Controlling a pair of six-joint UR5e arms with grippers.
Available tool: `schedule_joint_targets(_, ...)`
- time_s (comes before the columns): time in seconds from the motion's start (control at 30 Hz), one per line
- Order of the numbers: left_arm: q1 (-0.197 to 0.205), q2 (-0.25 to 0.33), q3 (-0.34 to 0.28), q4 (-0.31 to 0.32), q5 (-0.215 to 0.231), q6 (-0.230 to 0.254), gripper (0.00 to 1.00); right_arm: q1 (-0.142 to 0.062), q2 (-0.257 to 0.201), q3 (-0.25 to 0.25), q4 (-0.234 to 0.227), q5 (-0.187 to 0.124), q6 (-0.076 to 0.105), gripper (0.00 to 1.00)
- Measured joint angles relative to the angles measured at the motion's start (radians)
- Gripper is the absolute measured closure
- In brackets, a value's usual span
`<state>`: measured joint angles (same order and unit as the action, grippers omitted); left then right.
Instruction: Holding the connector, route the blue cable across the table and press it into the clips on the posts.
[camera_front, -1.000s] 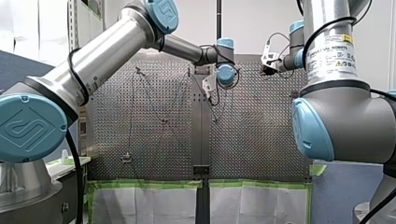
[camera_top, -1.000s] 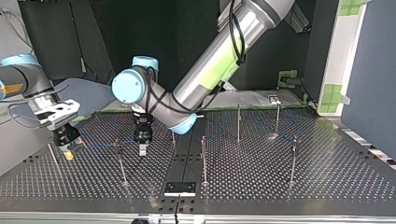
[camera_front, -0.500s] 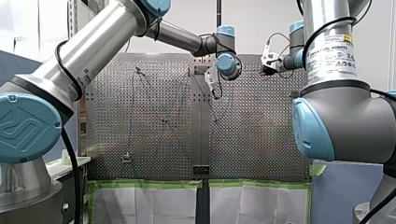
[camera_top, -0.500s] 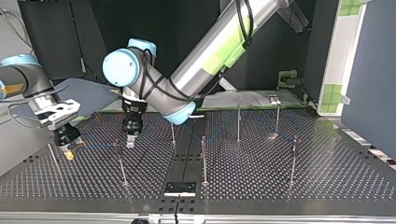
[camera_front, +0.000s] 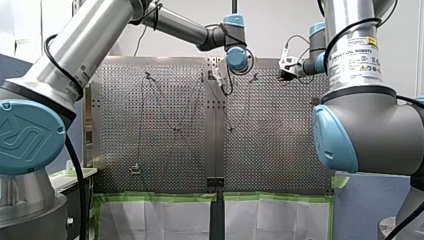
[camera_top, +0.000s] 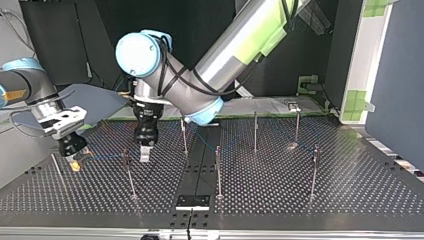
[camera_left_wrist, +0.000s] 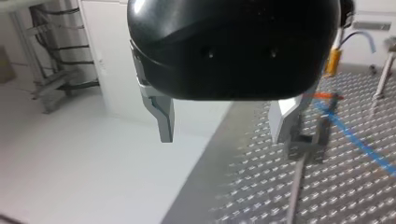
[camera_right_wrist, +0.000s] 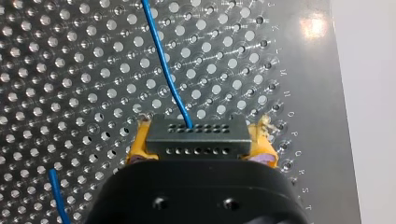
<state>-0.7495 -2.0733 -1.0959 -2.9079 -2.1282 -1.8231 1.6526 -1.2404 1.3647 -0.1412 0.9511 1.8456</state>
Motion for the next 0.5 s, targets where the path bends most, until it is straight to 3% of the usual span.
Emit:
schedule_joint_targets(0.17, -0.008, 0.040, -0.041, 0.040, -0.040, -0.006, 0.00, 0.000, 0.000, 0.000, 0.000, 0.000, -0.001, 1.00)
schedule_joint_targets(0.5, -0.071, 0.128, -0.128, 0.127, -0.101, -0.087, 0.00, 0.003, 0.000, 0.000, 0.001, 0.002, -0.006, 1.00)
